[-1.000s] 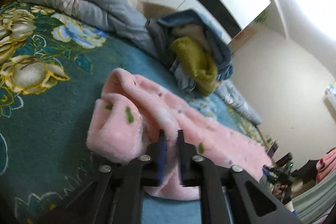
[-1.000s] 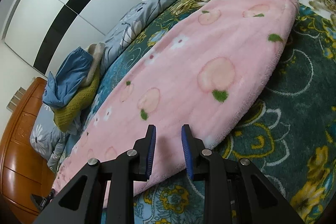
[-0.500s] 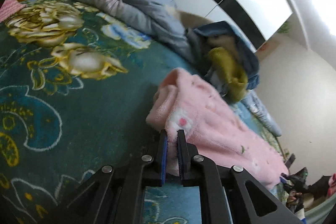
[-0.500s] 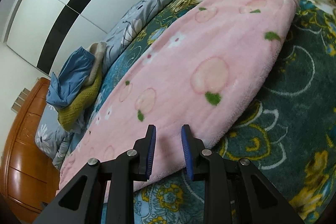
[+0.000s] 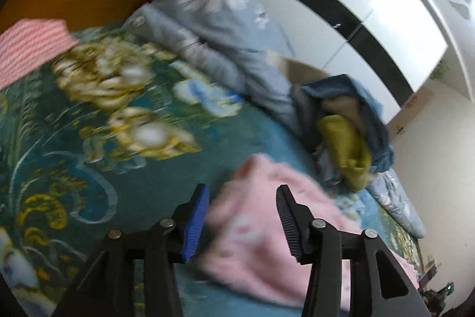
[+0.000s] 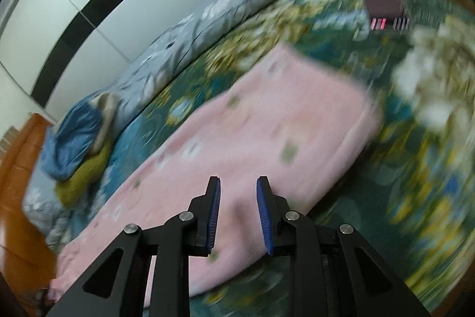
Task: Fold clothes
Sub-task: 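Release the pink fleece with the left gripper while the right gripper pinches its edge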
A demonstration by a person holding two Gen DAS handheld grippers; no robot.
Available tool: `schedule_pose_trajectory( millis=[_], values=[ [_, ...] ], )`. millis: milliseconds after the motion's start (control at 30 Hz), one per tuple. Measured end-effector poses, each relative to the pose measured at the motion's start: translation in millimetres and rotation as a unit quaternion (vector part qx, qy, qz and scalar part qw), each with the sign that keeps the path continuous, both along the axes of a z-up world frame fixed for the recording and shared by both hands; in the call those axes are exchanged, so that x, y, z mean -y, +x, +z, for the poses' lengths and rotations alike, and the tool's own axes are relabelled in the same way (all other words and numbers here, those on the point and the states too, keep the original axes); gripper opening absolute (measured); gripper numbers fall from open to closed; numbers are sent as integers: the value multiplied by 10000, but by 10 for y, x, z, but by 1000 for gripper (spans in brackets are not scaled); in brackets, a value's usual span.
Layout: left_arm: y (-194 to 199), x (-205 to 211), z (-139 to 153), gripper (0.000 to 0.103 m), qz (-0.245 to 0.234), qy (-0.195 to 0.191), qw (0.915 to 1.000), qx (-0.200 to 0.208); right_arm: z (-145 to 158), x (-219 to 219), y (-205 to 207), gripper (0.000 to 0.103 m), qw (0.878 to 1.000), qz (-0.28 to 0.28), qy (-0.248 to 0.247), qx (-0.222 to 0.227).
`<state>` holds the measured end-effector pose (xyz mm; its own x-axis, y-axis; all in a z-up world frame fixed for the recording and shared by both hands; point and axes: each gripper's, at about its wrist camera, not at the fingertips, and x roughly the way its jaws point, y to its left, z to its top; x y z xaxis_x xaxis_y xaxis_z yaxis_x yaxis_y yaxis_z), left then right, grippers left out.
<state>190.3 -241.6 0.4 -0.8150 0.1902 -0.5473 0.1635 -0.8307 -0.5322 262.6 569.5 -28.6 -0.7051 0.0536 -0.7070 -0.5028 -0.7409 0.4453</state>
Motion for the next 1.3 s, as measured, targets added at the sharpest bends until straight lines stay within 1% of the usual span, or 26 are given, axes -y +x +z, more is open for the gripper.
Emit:
schedule_pose_trajectory(
  millis=[67, 133, 200, 233, 300, 400, 533, 667, 700, 733, 800, 933, 1033, 1067, 1100, 1133, 1200, 1233, 1300],
  values=[
    [-126, -285, 46, 60, -255, -97, 9996, -86, 112, -234, -55, 26, 9997, -142, 203, 26],
    [-324, -610, -10, 61, -613, -194, 9979, 51, 170, -452, -153, 38, 9993, -226, 293, 72],
    [-503, -835, -139, 61, -739, -277, 9964, 305, 198, -646, -270, 39, 9989, -284, 346, 157],
    [-590, -922, -226, 61, -755, -280, 9957, 448, 187, -723, -339, 39, 9986, -301, 348, 254],
    [-696, -993, -387, 61, -674, -99, 9957, 631, 140, -873, -495, 39, 9980, -275, 343, 449],
    [-738, -1030, -508, 61, -479, 10, 9960, 756, 59, -1022, -661, 39, 9983, -184, 213, 516],
    [-767, -1075, -535, 61, -397, -86, 9961, 788, -89, -1172, -895, 40, 9982, -96, -17, 585],
    [-764, -1127, -554, 63, -345, -241, 9958, 813, -180, -1189, -1010, 40, 9985, 66, -293, 462],
    [-765, -1145, -562, 63, -316, -272, 9959, 807, -170, -1154, -1025, 38, 9986, 156, -272, 433],
    [-774, -1155, -568, 64, -290, -290, 9960, 798, -148, -1118, -1034, 24, 9985, 245, -226, 424],
    [-783, -1170, -572, 66, -223, -297, 9964, 764, -105, -1046, -1052, 6, 9982, 423, -134, 406],
    [-792, -1163, -556, 66, -55, -227, 9976, 651, 111, -896, -1141, 4, 9959, 782, 291, 358],
    [-757, -1108, -536, 66, 119, -17, 9987, 486, 459, -967, -1171, 3, 9956, 649, 657, -158],
    [-752, -1095, -538, 66, 150, 37, 9988, 465, 537, -1015, -1188, 3, 9953, 592, 704, -308],
    [-750, -1086, -544, 66, 167, 73, 9988, 456, 545, -1069, -1237, 3, 9955, 534, 704, -329],
    [-753, -1086, -552, 66, 176, 72, 9987, 472, 498, -1107, -1300, 3, 9960, 483, 722, -232],
    [-767, -1101, -550, 66, 156, 12, 9986, 513, 287, -1154, -1411, 3, 9965, 384, 721, 153],
    [-773, -1111, -544, 66, 139, -23, 9985, 531, 166, -1182, -1460, 3, 9965, 324, 685, 345],
    [-785, -1121, -532, 66, 99, -66, 9983, 578, -20, -1239, -1487, 3, 9970, 200, 516, 534]
  ],
)
